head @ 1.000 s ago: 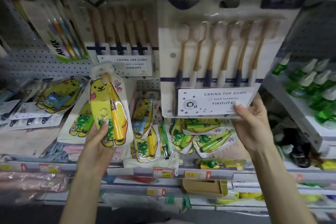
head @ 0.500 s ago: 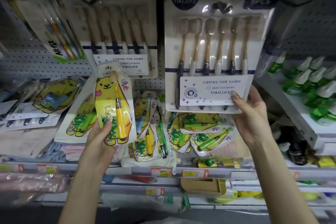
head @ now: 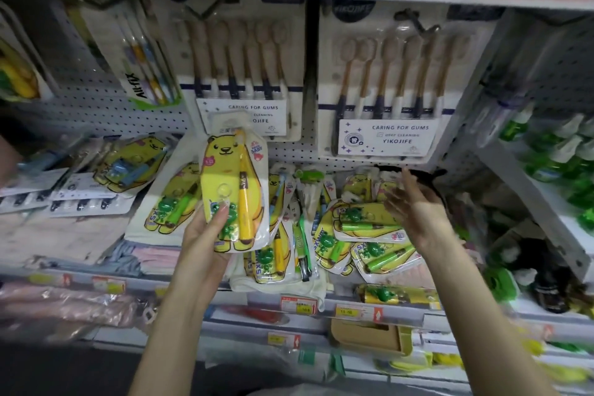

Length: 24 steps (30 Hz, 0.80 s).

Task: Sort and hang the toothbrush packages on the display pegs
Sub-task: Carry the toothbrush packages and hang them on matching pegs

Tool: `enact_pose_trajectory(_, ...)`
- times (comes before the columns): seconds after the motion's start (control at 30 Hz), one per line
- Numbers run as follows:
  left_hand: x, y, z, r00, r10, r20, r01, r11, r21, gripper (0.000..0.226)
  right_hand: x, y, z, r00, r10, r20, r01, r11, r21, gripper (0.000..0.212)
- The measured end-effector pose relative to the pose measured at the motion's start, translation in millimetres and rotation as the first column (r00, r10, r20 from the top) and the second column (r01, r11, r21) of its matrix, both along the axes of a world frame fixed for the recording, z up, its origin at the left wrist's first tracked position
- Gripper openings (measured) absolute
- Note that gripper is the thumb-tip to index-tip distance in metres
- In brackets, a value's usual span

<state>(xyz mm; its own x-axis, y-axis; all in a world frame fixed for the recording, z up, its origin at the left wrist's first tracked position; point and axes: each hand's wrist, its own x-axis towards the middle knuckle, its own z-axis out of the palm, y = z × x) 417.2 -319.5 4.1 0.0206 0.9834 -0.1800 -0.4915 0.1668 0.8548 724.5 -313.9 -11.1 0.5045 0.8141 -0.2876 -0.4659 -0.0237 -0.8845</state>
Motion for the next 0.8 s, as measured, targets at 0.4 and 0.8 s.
enact_pose_trajectory(0.4,-21.4,-4.1,14.7,0.999,0.049,0.003,-0.049,0.999,0.002,0.036,-169.0,-5.4,39.5,0.602,0.703,0.378,-0.735,0.673,-0.081,0.034)
enact_pose_trajectory(0.8,-119.3,12.4,29.4,0.971,0.237,0.042,-0.238,0.971,0.031,0.044,-292.5,29.0,50.3,0.528,0.763,0.374,-0.834,0.549,0.057,0.030)
